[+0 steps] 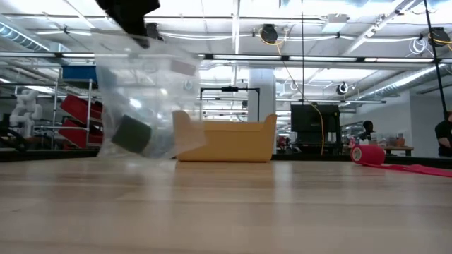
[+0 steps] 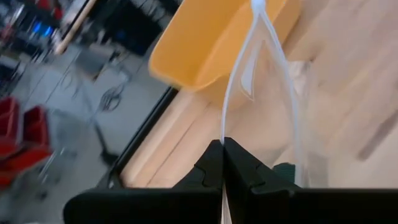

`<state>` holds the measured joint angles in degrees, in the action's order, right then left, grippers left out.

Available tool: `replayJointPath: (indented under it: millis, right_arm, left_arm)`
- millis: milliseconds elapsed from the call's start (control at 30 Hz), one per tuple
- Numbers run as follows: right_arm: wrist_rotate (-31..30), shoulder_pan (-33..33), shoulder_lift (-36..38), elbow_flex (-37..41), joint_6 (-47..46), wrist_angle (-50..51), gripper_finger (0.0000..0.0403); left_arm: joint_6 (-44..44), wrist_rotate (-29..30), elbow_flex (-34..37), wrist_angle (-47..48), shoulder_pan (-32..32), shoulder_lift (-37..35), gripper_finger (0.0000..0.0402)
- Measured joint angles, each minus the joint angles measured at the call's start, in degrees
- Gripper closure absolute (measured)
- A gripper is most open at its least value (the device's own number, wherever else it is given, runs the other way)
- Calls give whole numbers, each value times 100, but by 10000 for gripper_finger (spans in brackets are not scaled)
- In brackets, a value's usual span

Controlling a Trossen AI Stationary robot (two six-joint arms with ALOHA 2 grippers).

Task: Roll bandage
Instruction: Put the rolled green bandage into the transparent zip bag

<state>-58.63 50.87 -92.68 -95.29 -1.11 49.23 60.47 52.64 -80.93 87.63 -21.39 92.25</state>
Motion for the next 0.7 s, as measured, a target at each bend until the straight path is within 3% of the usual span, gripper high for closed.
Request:
replayJointPath:
  millis: [400,700]
  right_arm:
    - [-35,61,4,0,47,57,289]
    - [-31,61,4,0,49,64,289]
  left_arm:
    - [517,-967,31,237,-49,-7,400]
    - [458,-544,35,242,-17,-48,400]
